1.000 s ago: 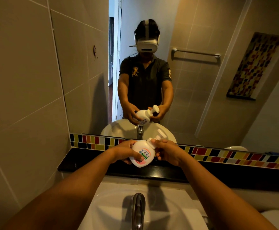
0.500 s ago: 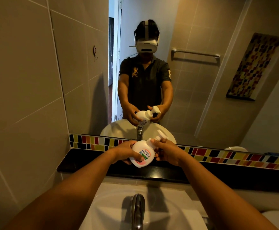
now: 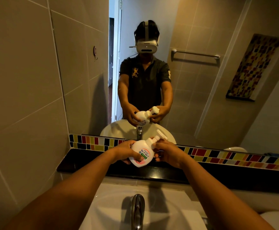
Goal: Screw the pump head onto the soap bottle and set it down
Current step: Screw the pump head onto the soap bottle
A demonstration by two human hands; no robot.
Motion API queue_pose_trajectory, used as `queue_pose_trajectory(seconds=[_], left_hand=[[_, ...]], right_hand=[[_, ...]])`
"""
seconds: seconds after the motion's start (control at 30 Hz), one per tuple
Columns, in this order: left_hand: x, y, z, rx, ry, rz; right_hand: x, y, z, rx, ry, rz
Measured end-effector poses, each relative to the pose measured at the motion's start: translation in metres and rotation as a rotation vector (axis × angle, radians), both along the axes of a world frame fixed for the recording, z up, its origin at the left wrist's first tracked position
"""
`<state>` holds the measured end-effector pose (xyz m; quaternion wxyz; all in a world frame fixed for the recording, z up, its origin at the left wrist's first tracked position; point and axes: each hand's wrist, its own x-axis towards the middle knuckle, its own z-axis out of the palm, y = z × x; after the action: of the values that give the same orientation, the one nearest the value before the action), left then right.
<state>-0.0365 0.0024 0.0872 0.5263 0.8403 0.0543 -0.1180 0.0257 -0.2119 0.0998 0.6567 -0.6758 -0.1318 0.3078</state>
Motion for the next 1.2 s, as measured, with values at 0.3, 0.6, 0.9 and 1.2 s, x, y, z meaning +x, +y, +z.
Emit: queue_pose_trajectory(seconds=[0.3, 0.6, 0.9, 1.2], left_hand=[[-0.0015, -0.0032, -0.0004, 0.008, 0.001, -0.028], [-0.001, -0.0052, 0.0012, 0.027, -0.01, -0.034], [-0.0036, -0.0036, 0.0024, 0.034, -0.014, -0.023], [-0.0027, -0.0057, 0.0059, 0.026, -0.01, -0.002]], right_hand=[[-0.0008, 0.0014, -0.0057, -0.042, -0.034, -0.04], [0.0028, 0.0009, -0.0062, -0.059, -0.06, -0.058], [0.0058, -0.0034, -0.0058, -0.053, -0.042, 0.0], [0.0031, 0.0055, -0.0061, -0.099, -0.128, -0.029]])
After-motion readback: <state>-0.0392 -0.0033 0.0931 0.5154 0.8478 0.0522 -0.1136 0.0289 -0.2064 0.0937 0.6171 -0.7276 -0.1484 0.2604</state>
